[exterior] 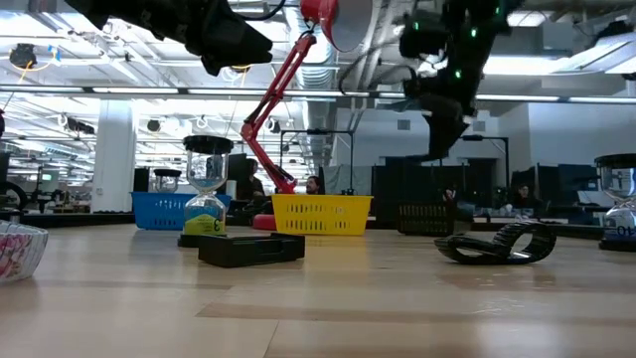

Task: Pick & Place Office items
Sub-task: Put the top black digital clock into the black bin

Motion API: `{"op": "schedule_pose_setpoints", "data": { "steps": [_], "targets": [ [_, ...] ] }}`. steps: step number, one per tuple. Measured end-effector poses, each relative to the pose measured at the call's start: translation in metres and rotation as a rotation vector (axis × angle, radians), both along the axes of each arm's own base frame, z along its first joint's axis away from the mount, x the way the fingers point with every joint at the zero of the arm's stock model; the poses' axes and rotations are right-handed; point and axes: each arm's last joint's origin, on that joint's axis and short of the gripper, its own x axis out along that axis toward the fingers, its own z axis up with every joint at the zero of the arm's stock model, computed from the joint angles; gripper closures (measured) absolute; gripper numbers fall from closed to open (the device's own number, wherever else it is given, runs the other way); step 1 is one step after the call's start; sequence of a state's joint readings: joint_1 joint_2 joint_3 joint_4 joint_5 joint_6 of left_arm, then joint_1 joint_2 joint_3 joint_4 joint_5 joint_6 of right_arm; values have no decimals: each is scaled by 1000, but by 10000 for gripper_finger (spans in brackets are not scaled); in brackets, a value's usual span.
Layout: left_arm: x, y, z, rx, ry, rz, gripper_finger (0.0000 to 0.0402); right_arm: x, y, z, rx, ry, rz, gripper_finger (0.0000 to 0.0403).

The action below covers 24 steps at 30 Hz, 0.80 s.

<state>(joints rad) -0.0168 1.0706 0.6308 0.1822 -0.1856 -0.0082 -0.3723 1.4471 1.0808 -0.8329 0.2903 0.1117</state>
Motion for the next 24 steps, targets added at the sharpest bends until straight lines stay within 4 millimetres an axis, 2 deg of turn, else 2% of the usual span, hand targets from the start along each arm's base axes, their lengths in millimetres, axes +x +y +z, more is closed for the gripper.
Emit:
{"op": "schedule_pose_setpoints", "data": {
  "steps": [8,15,24],
  "targets": [
    [0,0,0,0,1,0,259,-19,-35,-33,108,43,-1,240],
    [0,0,0,0,0,0,259,-11,-63,-63,126,56,33,238],
    [0,0,0,0,-1,0,259,-9,-76,-87,208,154,-34,225]
  ]
}}
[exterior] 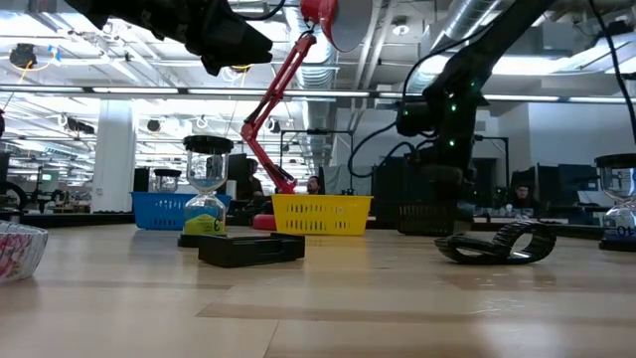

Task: Pick & Place Office items
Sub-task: Put the top black digital clock into the black bin, then put the light green hourglass into the blue bin

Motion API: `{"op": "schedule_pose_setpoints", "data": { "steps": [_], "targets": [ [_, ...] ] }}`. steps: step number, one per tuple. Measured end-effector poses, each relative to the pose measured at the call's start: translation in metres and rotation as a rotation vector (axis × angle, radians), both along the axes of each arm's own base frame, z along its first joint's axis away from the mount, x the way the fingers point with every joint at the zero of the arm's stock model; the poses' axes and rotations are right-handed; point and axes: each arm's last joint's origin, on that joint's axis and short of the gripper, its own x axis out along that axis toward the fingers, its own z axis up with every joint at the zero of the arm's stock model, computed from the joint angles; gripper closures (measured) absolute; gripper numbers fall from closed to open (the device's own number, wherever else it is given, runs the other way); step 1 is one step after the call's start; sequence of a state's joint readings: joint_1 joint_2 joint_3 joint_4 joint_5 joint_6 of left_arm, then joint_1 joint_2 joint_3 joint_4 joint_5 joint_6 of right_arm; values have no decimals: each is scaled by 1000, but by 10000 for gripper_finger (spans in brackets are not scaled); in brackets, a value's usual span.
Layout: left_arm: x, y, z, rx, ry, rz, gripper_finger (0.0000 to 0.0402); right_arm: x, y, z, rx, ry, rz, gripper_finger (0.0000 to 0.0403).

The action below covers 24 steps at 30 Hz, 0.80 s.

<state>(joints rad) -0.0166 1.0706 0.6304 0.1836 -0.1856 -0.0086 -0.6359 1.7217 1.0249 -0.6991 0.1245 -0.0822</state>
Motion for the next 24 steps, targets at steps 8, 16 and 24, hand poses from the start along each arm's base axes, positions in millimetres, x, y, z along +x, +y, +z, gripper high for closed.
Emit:
{"op": "schedule_pose_setpoints", "data": {
  "steps": [8,16,24],
  "targets": [
    [0,0,0,0,0,0,259,-1,1,8,-18,-17,-2,190],
    [0,0,0,0,0,0,259,-13,10,38,-46,-55,-2,183],
    [0,0,0,0,0,0,259,-28,42,84,-8,-215,89,208]
  ]
}}
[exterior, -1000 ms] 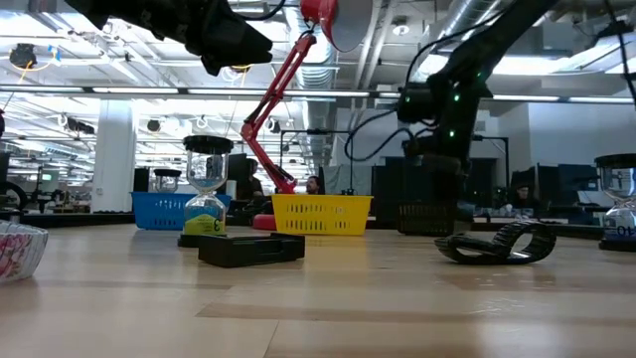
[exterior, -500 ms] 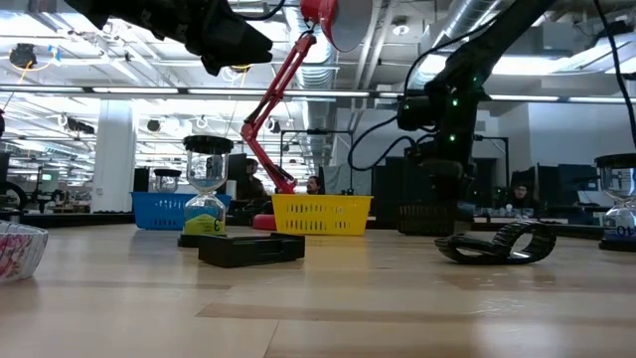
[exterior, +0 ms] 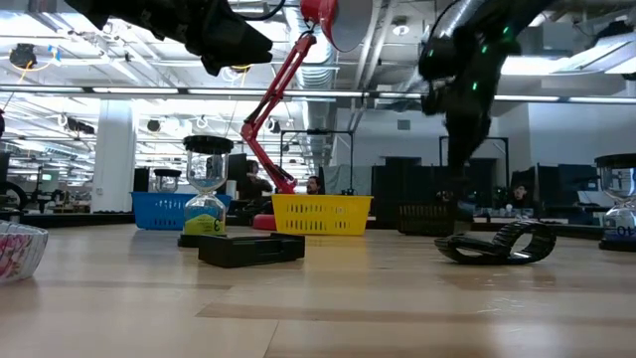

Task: Pick & Place Office items
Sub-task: Put the light green hourglass into the blue bin

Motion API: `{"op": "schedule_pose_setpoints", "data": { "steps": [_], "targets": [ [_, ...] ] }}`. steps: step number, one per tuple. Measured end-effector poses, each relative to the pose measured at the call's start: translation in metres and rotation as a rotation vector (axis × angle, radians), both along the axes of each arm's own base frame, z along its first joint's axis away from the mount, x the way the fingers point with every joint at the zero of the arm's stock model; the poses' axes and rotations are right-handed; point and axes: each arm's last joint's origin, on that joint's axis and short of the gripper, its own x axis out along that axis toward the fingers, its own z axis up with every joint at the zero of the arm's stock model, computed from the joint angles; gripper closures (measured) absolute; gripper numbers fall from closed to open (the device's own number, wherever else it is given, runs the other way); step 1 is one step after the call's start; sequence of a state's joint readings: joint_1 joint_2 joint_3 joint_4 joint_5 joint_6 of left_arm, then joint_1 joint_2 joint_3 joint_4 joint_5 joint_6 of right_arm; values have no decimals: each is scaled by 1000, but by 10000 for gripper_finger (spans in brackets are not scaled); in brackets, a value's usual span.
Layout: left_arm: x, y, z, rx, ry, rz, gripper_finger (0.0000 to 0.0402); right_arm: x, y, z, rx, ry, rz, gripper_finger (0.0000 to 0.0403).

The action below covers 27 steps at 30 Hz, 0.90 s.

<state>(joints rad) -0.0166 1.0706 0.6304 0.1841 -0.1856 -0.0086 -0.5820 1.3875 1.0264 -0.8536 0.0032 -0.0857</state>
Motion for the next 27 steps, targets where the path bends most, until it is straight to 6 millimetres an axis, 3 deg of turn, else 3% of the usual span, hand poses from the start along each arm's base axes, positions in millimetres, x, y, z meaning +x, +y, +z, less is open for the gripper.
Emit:
{"op": "schedule_pose_setpoints", "data": {
  "steps": [7,14,20,27],
  "targets": [
    [0,-3,0,-46,-4,-60,259,-1,34,30,45,-334,200,232],
    [0,-12,-2,-140,-8,-144,259,-14,71,-1,89,-554,367,249],
    [-2,-28,-21,-140,53,-207,259,-22,86,-30,-17,-760,455,258],
    [8,-46,-41,-117,117,-226,239,-23,80,-11,-194,-926,503,259]
  ]
}}
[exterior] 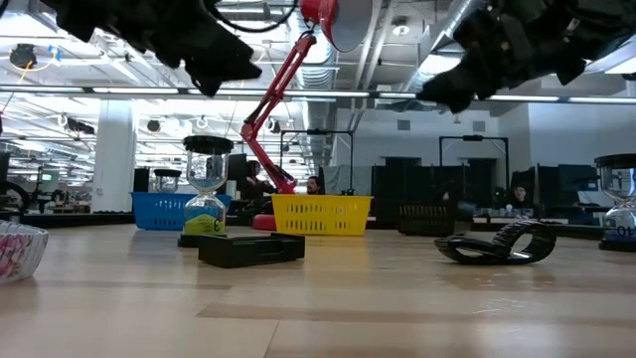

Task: Pick & Place Office items
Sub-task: Put the light green hourglass into the blue bin

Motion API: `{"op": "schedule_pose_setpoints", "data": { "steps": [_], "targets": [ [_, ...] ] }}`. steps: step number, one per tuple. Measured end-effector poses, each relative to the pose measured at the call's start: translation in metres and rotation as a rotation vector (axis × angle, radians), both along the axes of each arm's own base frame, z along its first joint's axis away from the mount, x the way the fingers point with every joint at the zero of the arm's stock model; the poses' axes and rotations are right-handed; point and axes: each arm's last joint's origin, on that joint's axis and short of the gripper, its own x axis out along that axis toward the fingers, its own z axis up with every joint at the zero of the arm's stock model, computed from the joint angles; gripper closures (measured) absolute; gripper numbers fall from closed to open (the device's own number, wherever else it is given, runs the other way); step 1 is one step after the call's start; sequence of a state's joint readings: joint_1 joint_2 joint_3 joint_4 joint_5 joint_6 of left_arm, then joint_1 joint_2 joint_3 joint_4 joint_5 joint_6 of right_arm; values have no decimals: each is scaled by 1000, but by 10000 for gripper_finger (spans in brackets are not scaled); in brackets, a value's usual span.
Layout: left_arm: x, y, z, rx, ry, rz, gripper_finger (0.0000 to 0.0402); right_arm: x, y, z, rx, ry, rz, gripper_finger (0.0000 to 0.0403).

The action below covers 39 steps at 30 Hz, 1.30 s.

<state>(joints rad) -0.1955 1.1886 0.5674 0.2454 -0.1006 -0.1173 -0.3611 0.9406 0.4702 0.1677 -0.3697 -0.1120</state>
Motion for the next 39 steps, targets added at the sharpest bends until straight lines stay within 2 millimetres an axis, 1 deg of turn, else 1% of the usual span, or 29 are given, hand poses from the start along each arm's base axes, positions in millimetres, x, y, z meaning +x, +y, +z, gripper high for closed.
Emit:
{"op": "schedule_pose_setpoints", "data": {
  "steps": [2,5,11,16,21,25,39],
  "targets": [
    [4,-4,-8,14,26,5,225,1,-2,5,-19,-49,-9,257],
    [11,-5,-16,39,58,43,200,1,-4,7,-28,-70,-16,257],
    [19,-8,-28,55,108,45,148,4,-8,2,-47,-45,-20,259],
    [20,-13,-40,31,170,39,119,5,-8,-2,-61,-22,-15,257],
    [17,-13,-48,40,248,44,107,6,-9,-3,-60,-20,-17,258],
    [14,-12,-53,23,310,82,105,6,-9,-2,-62,-25,-17,258],
    [13,-11,-54,23,328,86,105,6,-9,-2,-62,-23,-17,257]
  ]
}}
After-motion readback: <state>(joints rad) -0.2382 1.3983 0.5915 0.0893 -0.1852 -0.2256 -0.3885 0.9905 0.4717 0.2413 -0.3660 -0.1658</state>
